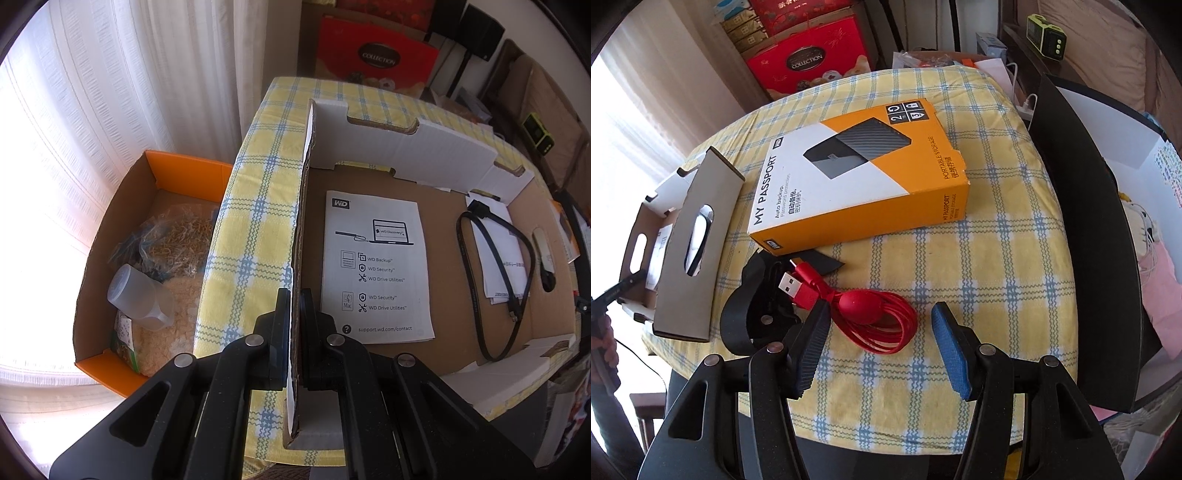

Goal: Organize objects
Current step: 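Move the right tool toward the black strap beside the red cable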

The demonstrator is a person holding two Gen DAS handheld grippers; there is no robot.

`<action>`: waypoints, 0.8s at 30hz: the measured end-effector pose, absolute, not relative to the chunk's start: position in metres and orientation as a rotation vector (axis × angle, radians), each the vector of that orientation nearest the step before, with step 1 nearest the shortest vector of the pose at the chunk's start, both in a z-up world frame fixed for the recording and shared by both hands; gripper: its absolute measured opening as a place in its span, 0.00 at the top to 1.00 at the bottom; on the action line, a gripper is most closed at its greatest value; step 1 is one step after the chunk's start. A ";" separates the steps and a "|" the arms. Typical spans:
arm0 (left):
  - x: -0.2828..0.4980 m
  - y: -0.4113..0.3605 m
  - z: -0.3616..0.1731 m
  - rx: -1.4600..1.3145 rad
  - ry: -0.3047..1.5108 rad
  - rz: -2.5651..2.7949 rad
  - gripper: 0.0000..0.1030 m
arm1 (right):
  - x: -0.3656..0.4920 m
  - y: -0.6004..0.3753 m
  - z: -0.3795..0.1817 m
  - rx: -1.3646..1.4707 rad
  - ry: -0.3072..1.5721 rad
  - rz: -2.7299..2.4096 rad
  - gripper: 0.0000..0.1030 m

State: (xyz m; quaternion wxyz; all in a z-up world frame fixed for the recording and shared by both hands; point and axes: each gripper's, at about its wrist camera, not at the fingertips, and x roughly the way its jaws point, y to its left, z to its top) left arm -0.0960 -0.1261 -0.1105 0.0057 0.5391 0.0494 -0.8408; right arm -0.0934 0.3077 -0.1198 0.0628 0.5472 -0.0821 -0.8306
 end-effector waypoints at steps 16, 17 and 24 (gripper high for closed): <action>-0.095 -0.127 -0.112 1.688 0.156 -2.630 0.96 | -0.085 0.314 -0.104 1.592 -0.259 -2.569 0.47; -0.095 -0.127 -0.112 1.687 0.154 -2.630 0.96 | -0.083 0.312 -0.099 1.572 -0.278 -2.572 0.46; -0.096 -0.127 -0.112 1.686 0.153 -2.630 0.96 | -0.069 0.279 -0.085 1.484 -0.280 -2.492 0.46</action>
